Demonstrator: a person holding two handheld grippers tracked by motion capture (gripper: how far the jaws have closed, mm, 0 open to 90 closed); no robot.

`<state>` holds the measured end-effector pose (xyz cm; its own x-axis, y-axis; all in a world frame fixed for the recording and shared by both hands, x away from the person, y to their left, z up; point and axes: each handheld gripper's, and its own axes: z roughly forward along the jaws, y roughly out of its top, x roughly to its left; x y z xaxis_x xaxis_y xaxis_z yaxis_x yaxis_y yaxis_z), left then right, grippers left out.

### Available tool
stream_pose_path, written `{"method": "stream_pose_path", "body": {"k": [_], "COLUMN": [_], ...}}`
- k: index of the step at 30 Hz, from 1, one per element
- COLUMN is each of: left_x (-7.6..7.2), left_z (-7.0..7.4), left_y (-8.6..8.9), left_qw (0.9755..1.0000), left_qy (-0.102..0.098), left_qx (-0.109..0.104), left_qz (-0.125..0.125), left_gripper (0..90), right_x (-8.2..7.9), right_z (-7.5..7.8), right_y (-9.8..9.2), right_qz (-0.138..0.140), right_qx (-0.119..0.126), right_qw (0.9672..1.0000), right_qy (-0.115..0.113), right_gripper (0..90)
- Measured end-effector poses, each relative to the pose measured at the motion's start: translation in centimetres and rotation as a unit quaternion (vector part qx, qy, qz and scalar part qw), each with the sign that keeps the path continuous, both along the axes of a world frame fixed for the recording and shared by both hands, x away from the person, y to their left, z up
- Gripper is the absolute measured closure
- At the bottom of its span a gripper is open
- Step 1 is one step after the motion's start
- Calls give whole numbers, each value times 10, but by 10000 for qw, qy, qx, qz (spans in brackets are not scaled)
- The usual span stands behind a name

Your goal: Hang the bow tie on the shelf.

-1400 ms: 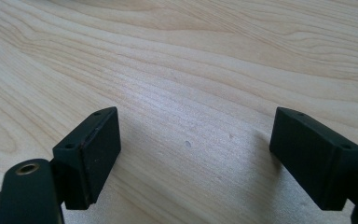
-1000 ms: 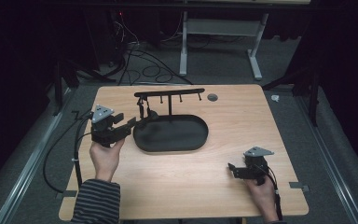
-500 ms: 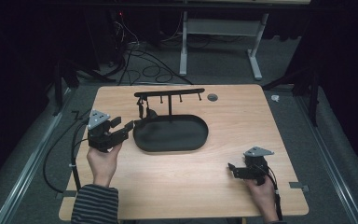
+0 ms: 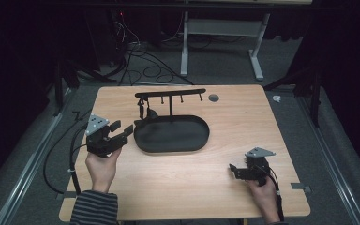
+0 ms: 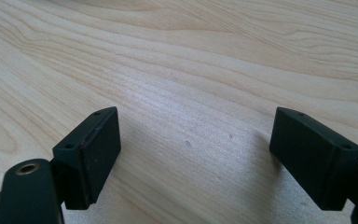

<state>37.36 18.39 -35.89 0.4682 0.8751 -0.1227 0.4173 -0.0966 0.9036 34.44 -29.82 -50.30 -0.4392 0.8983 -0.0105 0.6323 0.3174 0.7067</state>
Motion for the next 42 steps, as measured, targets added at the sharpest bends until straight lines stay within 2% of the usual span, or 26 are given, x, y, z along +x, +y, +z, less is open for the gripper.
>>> {"method": "stream_pose_path", "body": {"k": [8,15,18,21,29,42], "left_x": [-4,-8,-10,-13,-20,-27], "left_z": [-6,-6,-6,-6,-7,-17], "left_y": [1,1,3,3,2,-3], "left_qw": [10000,10000,9998,9998,9997,9993], "left_qy": [63,48,73,71,68,190], "left_qx": [-33,-41,-154,-174,-173,-221], "left_qz": [-11,-27,-68,-111,-165,-238], "left_gripper": [469,468,467,466,465,456], "right_x": [0,0,0,0,0,0], "right_z": [0,0,0,0,0,0], "right_y": [0,0,0,0,0,0], "right_qz": [-2,0,8,5,6,1], "right_qx": [1,0,-2,-4,-5,-1], "right_qw": [10000,10000,10000,10000,10000,10000], "right_qy": [0,-1,-4,-5,-5,-1], "right_gripper": [176,176,176,176,176,175]}}
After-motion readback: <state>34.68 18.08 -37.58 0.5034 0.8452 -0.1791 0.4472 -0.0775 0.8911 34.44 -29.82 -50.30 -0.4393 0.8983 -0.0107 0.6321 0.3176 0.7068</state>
